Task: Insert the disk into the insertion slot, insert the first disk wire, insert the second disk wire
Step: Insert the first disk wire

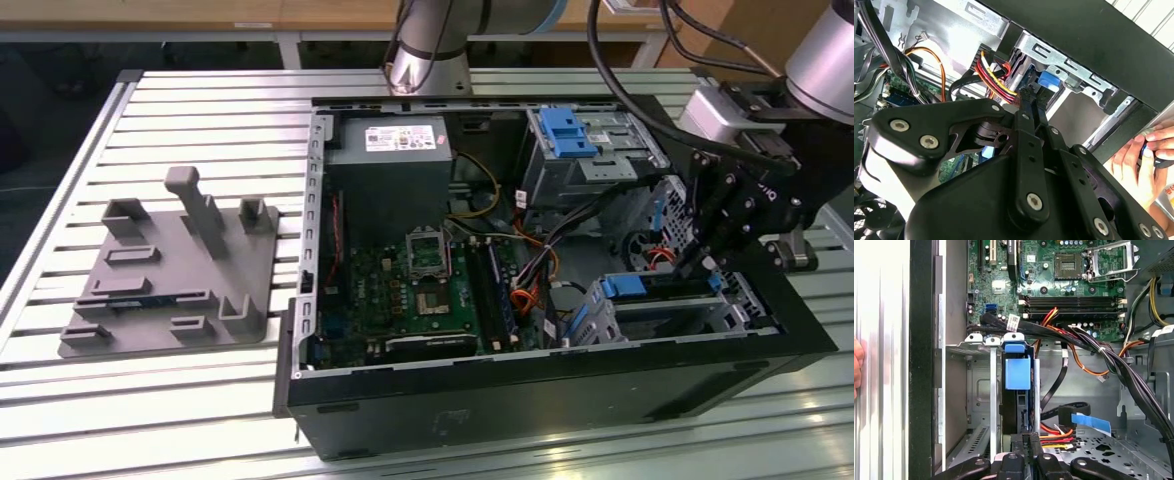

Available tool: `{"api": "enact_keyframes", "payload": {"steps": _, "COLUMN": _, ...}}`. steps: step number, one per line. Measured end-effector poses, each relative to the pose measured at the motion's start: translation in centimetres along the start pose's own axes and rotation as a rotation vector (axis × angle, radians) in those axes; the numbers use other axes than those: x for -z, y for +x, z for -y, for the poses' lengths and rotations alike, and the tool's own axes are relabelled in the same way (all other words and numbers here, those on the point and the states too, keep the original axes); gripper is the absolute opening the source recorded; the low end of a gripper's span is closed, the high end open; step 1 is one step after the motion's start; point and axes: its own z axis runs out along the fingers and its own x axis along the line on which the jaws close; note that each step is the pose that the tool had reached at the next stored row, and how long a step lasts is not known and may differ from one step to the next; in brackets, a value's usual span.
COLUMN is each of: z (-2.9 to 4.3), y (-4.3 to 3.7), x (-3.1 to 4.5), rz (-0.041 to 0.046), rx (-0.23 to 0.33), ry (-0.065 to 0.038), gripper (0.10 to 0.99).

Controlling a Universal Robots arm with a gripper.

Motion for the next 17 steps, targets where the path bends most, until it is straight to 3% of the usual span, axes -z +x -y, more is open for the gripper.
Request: {"api": "enact_keyframes", "payload": {"steps": 17, "z": 0.0, "y": 0.0, "x": -0.07, "rz": -0.0001, "rx": 0.0, "ry": 0.0, "gripper": 0.165}}
